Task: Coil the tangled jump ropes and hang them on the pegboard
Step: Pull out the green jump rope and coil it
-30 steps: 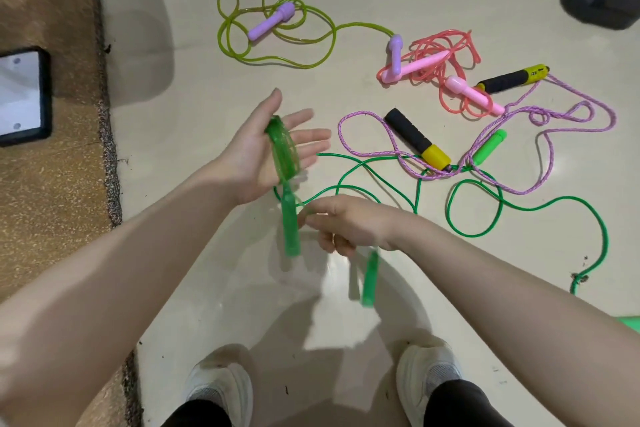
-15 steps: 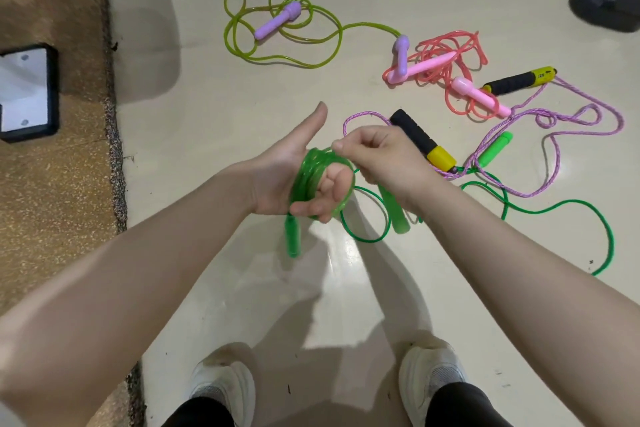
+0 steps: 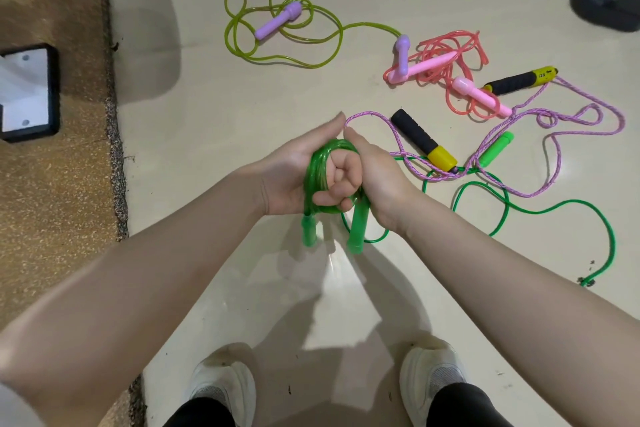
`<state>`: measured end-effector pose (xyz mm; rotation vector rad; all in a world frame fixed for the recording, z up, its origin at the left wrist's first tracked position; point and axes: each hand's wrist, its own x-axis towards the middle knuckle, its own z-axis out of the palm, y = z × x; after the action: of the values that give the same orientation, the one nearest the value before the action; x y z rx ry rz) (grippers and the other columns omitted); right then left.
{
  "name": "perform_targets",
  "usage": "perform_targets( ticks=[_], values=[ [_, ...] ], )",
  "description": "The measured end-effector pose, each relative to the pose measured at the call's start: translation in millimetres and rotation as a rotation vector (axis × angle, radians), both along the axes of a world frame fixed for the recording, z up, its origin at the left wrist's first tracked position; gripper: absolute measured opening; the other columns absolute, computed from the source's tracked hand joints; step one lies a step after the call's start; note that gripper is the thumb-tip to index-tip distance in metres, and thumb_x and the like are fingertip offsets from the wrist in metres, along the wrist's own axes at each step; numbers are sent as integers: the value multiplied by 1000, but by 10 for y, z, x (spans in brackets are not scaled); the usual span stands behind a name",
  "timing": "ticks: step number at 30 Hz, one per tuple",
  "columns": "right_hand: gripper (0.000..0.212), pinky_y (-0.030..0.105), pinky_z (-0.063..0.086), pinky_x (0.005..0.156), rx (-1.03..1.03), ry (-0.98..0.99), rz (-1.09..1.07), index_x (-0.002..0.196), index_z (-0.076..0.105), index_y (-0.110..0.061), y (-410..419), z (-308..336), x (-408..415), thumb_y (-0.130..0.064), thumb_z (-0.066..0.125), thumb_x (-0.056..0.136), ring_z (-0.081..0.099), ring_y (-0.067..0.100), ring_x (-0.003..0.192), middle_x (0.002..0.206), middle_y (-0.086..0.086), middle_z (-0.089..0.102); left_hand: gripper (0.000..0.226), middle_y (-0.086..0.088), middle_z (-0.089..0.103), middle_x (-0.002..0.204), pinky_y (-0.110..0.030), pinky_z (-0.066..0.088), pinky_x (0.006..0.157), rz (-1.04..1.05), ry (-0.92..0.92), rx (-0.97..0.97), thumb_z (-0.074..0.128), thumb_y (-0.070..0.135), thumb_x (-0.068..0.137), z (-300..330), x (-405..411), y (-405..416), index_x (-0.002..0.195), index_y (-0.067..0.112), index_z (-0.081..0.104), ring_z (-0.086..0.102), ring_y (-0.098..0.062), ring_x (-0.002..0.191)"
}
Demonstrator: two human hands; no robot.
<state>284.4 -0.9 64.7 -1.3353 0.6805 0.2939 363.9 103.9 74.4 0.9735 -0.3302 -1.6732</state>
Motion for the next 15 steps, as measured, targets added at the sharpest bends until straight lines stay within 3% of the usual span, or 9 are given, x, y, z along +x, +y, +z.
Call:
perform_targets(
  ticks=[2,4,7,10,13,15],
  values=[
    [60,19,41,44,-65,0,-85,57,56,-5,-12,9,2,-40,29,99,47,22,43,45,12,54,65,-1,48,40,-26,45,72,28,-53,72,28,57,85,-30,5,-6,59,11,66,50,-12,41],
    [47,29,42,56,-178,4,-137,72,57,-3,-32,-37,14,-36,34,96,47,25,54,59,18,52,58,-1,52,43,-22,48,68,58,-109,140,35,55,82,-47,22,2,58,13,67,56,-13,50],
    [51,33,38,60,-294,10,-137,74,56,5,-27,-128,15,-38,35,92,47,25,60,65,20,50,51,-1,54,45,-19,48,60,89,-192,225,44,53,77,-32,-14,-26,55,13,66,55,-14,50],
    [58,25,39,47,-295,45,-179,56,53,-1,-63,-131,24,-37,31,97,50,20,43,46,10,55,50,-1,49,42,-19,48,54,208,-232,357,50,46,89,17,-118,-170,58,8,58,49,-14,43],
    [73,16,29,32,-95,33,-286,34,39,-14,-95,-97,52,-39,27,101,42,14,27,30,3,40,45,1,41,37,-16,46,46,348,-241,441,58,37,89,41,-232,-340,56,7,51,38,-7,29],
    [74,12,24,29,-15,37,-357,32,33,-16,-98,-88,70,-42,26,101,40,11,23,28,1,33,46,2,38,34,-15,43,43,383,-245,461,62,35,88,20,-265,-418,54,8,48,35,-5,26]
  ],
)
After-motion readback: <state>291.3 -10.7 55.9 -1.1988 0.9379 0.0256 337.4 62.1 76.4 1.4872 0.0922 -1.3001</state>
